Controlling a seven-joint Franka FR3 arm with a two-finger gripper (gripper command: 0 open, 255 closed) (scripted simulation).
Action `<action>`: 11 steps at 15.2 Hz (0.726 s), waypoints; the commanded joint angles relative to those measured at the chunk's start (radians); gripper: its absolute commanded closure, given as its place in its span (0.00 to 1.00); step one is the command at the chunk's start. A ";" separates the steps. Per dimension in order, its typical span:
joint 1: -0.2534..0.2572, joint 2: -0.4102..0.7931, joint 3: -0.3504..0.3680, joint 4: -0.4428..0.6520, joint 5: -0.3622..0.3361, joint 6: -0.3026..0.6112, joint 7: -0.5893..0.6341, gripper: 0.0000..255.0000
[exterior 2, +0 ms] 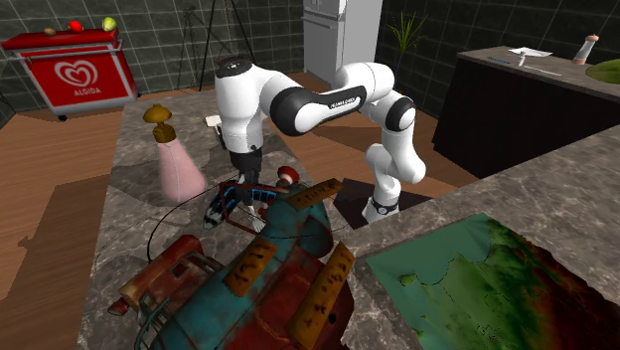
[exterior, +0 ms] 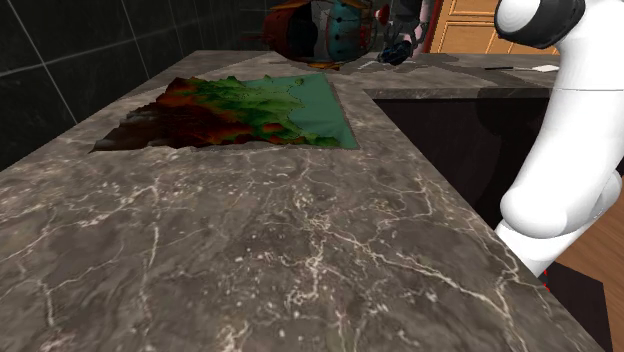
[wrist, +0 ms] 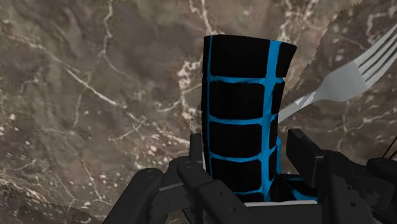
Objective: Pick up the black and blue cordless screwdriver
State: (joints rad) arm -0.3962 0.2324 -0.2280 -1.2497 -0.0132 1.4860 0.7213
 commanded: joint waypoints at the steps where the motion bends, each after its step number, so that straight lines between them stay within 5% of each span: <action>1: 0.000 0.001 0.000 -0.001 0.000 0.001 0.000 1.00; 5: 0.001 0.005 0.001 0.007 0.000 -0.004 0.002 1.00; 11: -0.012 0.059 -0.002 0.170 0.013 -0.113 -0.009 1.00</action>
State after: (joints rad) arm -0.4051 0.2850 -0.2290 -1.1039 -0.0019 1.3898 0.7153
